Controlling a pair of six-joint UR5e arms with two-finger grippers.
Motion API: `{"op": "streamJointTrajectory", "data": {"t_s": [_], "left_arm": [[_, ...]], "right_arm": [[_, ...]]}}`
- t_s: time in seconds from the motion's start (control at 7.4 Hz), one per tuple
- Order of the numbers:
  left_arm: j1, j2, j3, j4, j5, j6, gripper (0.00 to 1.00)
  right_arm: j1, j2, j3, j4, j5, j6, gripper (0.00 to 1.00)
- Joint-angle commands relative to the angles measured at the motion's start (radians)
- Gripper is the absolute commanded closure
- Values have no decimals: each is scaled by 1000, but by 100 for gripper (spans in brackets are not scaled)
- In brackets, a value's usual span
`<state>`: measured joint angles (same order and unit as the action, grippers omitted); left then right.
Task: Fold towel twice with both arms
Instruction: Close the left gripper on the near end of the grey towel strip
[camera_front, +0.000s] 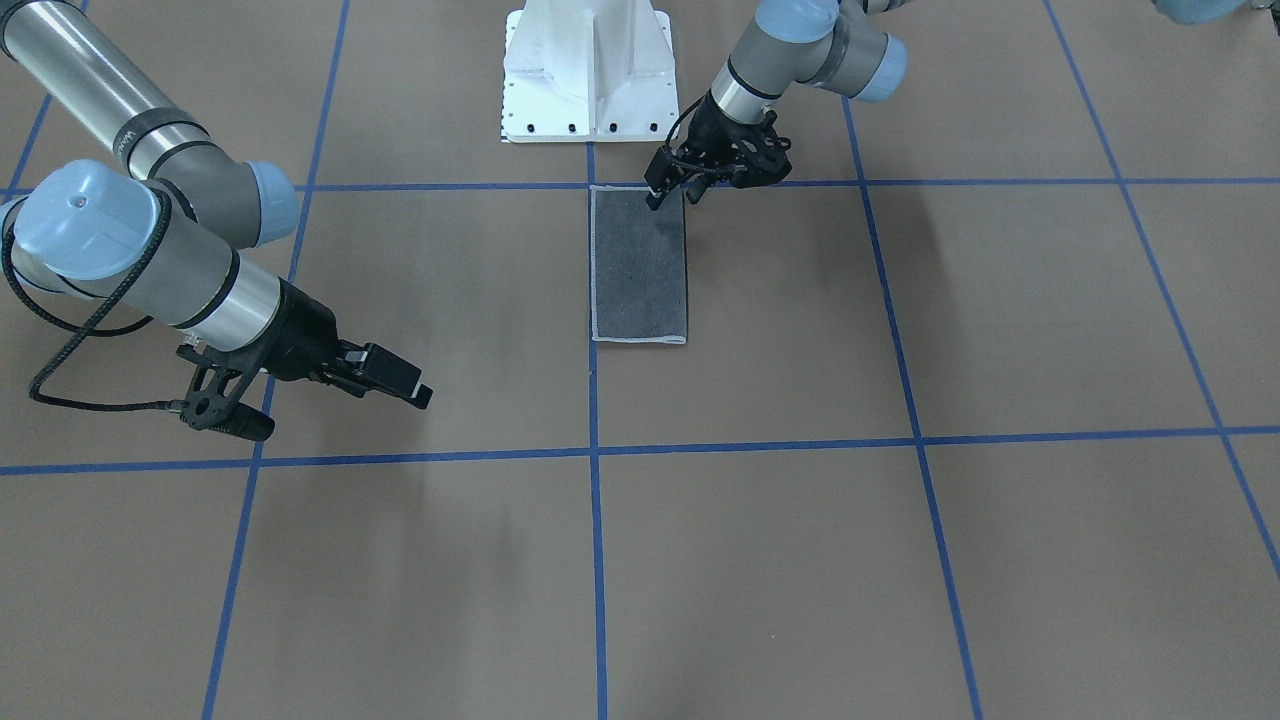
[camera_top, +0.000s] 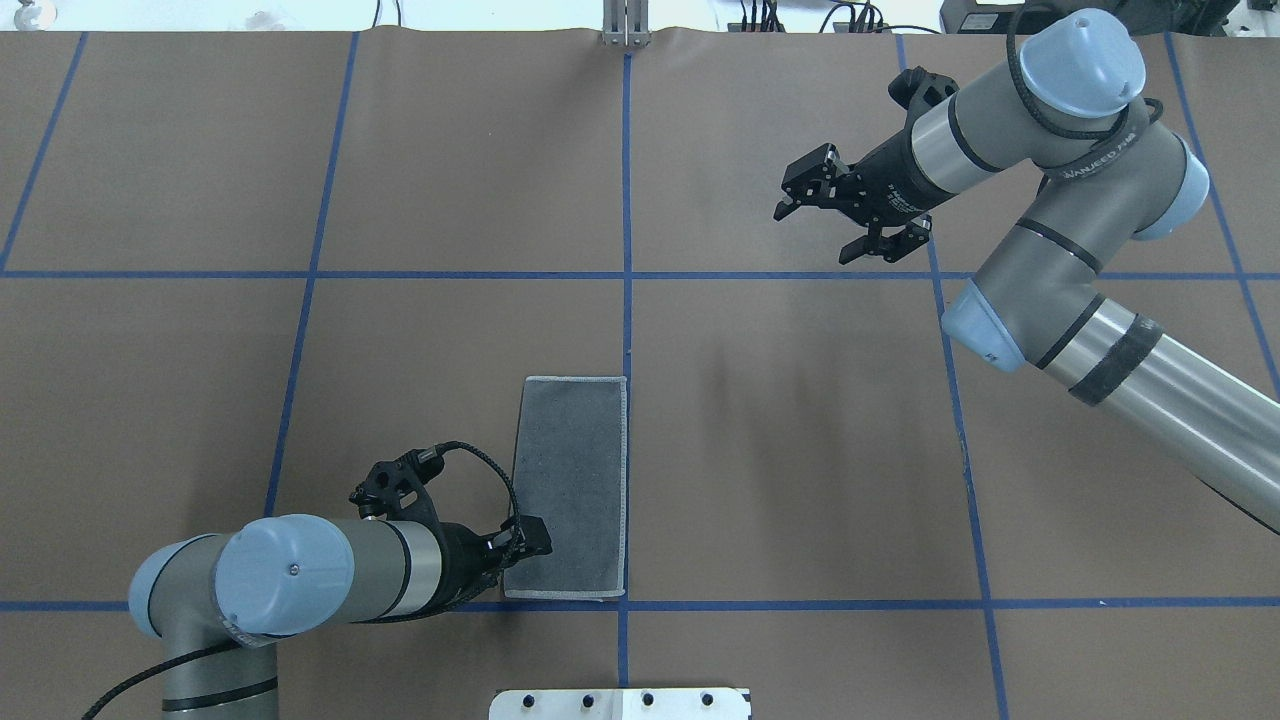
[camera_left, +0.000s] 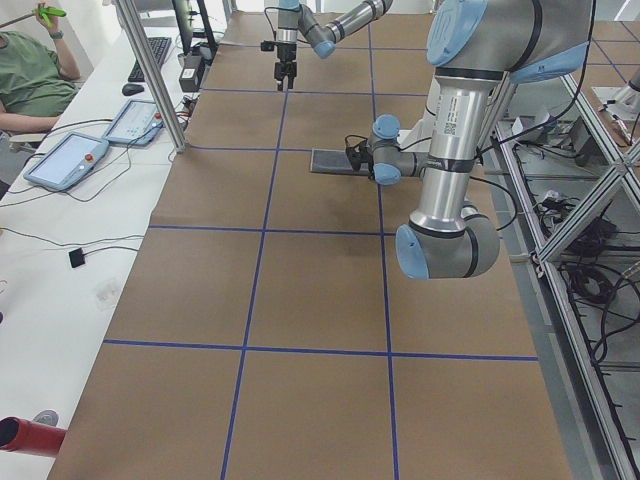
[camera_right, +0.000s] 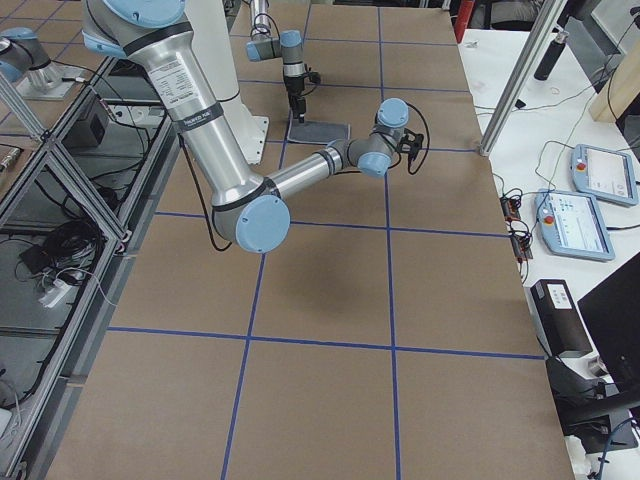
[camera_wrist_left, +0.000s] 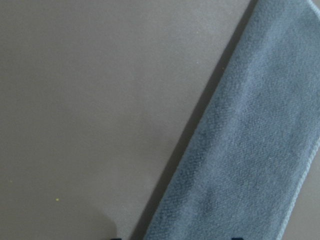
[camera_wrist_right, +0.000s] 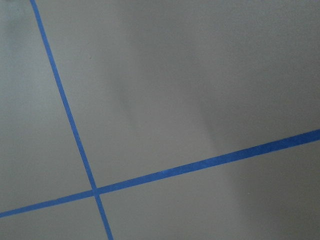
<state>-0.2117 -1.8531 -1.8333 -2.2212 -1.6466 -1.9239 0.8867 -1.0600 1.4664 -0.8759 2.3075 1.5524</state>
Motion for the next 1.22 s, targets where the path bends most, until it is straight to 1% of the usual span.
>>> {"op": "streamJointTrajectory", "data": {"t_s": [0.0,0.68,0.81,1.08], "left_arm": [[2,6,-3,0,1,-1,21],[2,5,-4,0,2,-1,22],[2,5,-3,0,2,-1,29],[5,5,-3,2,2,-3,29]], "right_arm": [[0,0,0,0,0,0,1],[0,0,0,0,1,2,1],[0,-1,0,0,1,2,1],[0,-5,0,0,3,2,1]]}}
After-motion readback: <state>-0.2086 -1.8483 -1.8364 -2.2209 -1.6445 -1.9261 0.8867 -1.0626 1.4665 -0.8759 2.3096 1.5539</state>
